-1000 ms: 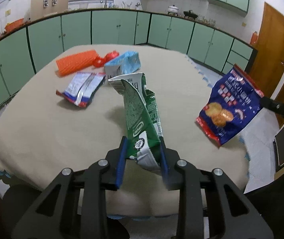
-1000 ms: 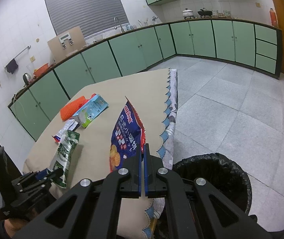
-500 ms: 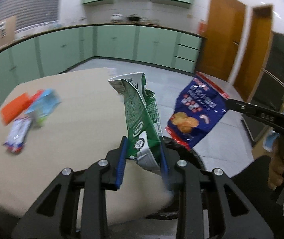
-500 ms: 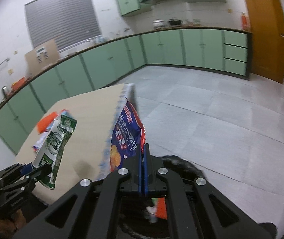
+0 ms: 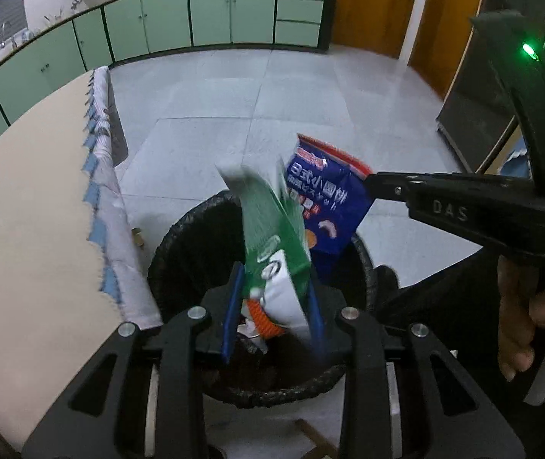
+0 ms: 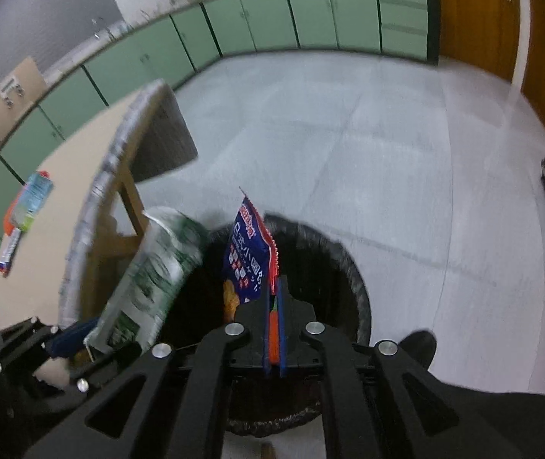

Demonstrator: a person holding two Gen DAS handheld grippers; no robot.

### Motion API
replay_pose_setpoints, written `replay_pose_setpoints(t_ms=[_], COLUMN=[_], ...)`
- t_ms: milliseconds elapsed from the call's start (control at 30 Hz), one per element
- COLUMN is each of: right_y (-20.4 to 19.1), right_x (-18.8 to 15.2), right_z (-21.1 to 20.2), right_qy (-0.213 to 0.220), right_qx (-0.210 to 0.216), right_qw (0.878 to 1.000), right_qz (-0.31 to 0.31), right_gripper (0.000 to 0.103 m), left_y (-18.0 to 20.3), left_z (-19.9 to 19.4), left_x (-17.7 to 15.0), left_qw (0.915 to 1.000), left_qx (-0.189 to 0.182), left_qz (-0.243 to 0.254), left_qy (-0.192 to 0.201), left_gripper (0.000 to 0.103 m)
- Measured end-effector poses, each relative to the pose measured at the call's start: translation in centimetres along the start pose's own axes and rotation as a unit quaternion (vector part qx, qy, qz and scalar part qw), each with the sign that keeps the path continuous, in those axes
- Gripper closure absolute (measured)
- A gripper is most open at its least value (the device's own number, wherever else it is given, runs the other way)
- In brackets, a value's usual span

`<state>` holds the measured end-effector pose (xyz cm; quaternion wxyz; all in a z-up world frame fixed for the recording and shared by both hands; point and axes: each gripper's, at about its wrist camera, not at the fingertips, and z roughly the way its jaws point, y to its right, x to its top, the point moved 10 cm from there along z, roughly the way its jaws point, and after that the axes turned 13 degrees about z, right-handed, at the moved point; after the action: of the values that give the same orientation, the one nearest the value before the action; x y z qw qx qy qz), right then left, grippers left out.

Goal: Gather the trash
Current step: 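Carry the milk packet and biscuit bag over the bin and open both grippers, then grasp the blue milk carton with the right gripper while the left reaches the silver chip bag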

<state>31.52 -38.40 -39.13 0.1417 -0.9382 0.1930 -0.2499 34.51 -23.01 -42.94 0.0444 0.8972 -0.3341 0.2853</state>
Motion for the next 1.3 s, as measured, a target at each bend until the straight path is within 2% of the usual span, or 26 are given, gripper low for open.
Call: replay_pose_setpoints(t_ms=[67, 100, 233, 333, 467, 600, 667, 767, 833, 900, 967, 1133, 1300], right_y=[0.5, 0.7, 0.6, -0.7, -4.9, -11.3, -14.6, -19.7, -23.2, -26.4, -30.0, -36.1, -40.0], right_x=[-0.2, -0.1, 0.7, 1.4, 2.0, 1.4, 0.5, -1.1, -2.4, -3.7, -5.2, -7.8, -8.8], right_z=[0.1, -0.1, -1.4, -3.2, -5.7, -7.4, -7.5, -7.1, -6.9, -6.5, -6.0, -4.4, -2.2], right_qy=[-0.004, 0.001, 0.021, 0.047, 0.084, 0.115, 0.119, 0.119, 0.12, 0.119, 0.12, 0.129, 0.131], right_qx=[0.004, 0.002, 0.008, 0.017, 0.038, 0.068, 0.087, 0.116, 0.135, 0.152, 0.167, 0.178, 0.179], right_qw=[1.0, 1.0, 1.0, 0.999, 0.995, 0.984, 0.979, 0.97, 0.963, 0.957, 0.948, 0.933, 0.93], right_qz=[0.01, 0.01, 0.011, -0.005, -0.05, -0.115, -0.142, -0.177, -0.199, -0.219, -0.242, -0.284, -0.292], right_gripper=[0.084, 0.079, 0.076, 0.075, 0.074, 0.066, 0.062, 0.061, 0.059, 0.058, 0.058, 0.055, 0.052], left_y=[-0.2, -0.6, -0.7, -1.8, -5.5, -12.6, -16.5, -21.3, -24.3, -26.1, -27.9, -30.8, -33.6], left_z=[0.7, 1.0, 0.5, -2.4, -6.8, -12.0, -15.0, -18.9, -20.7, -22.1, -22.7, -22.9, -22.0], left_x=[-0.2, -0.3, -0.2, -0.4, -2.0, -6.2, -8.9, -12.5, -15.1, -16.4, -17.3, -19.0, -20.4], left_qw=[0.9999, 0.9999, 1.0, 0.9993, 0.9954, 0.9788, 0.9631, 0.9384, 0.9238, 0.9154, 0.9086, 0.9024, 0.9], left_qx=[0.007, 0.01, 0.008, 0.021, 0.055, 0.137, 0.185, 0.252, 0.283, 0.293, 0.305, 0.31, 0.313], left_qz=[0.004, 0.002, -0.004, -0.015, -0.056, -0.132, -0.174, -0.216, -0.241, -0.259, -0.269, -0.283, -0.288], left_qy=[-0.008, -0.007, 0.001, 0.029, 0.055, 0.075, 0.087, 0.096, 0.091, 0.093, 0.096, 0.099, 0.094], left_gripper=[0.047, 0.044, 0.043, 0.035, 0.031, 0.025, 0.018, 0.015, 0.015, 0.015, 0.015, 0.015, 0.015])
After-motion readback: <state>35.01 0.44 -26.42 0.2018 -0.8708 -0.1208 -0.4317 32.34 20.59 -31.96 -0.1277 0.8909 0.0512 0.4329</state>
